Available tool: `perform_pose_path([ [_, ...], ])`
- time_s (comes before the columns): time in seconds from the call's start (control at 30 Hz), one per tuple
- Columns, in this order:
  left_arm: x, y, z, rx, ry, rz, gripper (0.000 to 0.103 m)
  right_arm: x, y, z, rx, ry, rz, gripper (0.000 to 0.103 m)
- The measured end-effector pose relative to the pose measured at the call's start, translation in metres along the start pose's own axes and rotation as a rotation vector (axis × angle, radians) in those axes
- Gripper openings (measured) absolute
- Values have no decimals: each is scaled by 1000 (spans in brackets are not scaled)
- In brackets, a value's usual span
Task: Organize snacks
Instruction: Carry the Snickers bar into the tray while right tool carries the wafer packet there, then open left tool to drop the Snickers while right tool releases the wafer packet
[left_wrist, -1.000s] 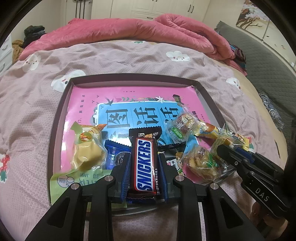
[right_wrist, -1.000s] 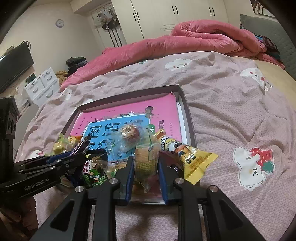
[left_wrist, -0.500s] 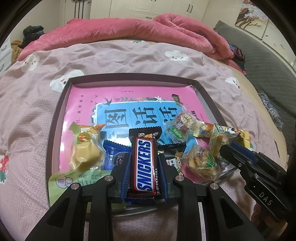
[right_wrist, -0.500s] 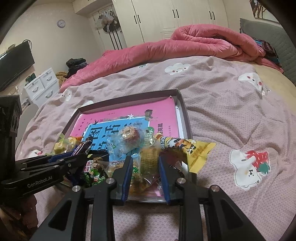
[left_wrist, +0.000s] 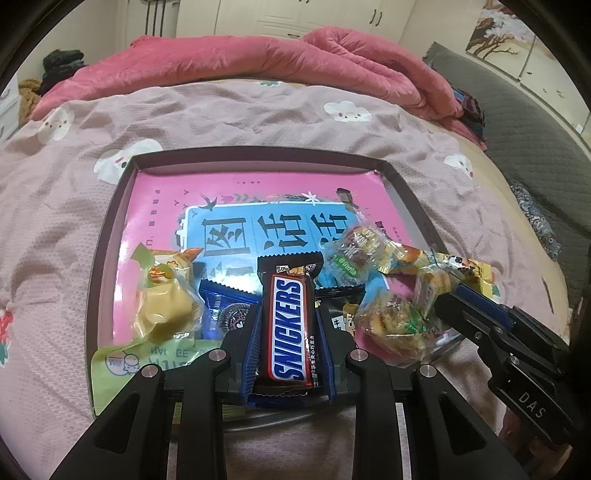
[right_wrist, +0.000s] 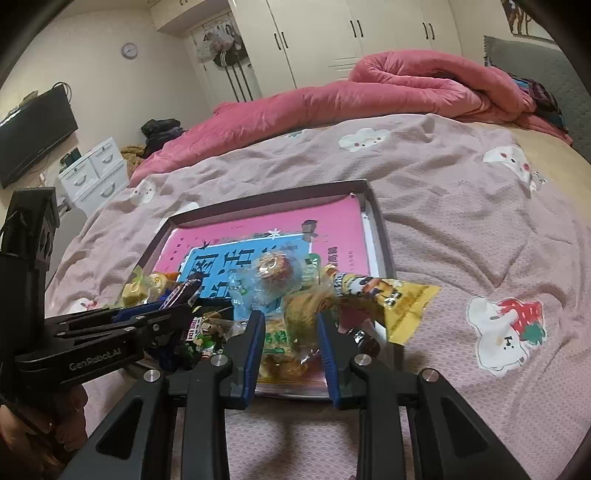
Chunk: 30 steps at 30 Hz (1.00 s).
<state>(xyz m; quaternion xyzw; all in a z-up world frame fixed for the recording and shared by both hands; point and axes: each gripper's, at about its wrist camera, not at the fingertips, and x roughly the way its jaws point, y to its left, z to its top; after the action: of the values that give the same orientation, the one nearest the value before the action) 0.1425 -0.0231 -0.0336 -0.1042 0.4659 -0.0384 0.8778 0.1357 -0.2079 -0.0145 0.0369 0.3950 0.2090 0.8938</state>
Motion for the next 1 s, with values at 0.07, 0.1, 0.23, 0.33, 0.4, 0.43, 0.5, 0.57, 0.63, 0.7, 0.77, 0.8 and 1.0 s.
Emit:
perform_pose_path([
  [0.07, 0, 0, 0, -1, 2, -2, 29, -1, 0, 0, 2, -3, -5, 32],
  [0.1, 0, 1, 0, -3, 1, -4, 29, -1, -1, 0, 3, -4, -3, 33],
  [0.23, -5, 1, 1, -7, -18, -9, 35, -5, 0, 0, 0, -13, -4, 35],
  [0.33, -8, 1, 2, -7, -23, -10, 39, -7, -1, 0, 4, -19, -6, 36],
  [0.4, -9, 2, 3, -8, -23, -11, 40, -9, -2, 1, 7, -23, -9, 37],
  [0.43, -10, 1, 2, -10, -24, -12, 41, -10, -2, 1, 8, -25, -10, 39],
  [0.5, -12, 1, 3, -10, -27, -10, 48, -12, -3, 1, 11, -33, -16, 42],
  [0.57, -15, 0, 3, -7, -33, -8, 50, -14, -3, 1, 10, -41, -22, 43],
  [0.63, -18, -1, 4, -4, -37, -7, 53, -16, -3, 2, 8, -46, -30, 44],
  [0.7, -23, -2, 4, -2, -44, -2, 61, -18, -3, 2, 8, -53, -34, 48],
  [0.77, -27, -3, 5, 0, -50, 1, 62, -22, -2, 3, 7, -64, -41, 53],
  [0.8, -30, -3, 5, 0, -54, 3, 64, -24, -2, 3, 5, -68, -44, 53],
  [1.0, -46, -4, 5, 1, -75, 11, 70, -35, 3, 3, -8, -87, -65, 70],
])
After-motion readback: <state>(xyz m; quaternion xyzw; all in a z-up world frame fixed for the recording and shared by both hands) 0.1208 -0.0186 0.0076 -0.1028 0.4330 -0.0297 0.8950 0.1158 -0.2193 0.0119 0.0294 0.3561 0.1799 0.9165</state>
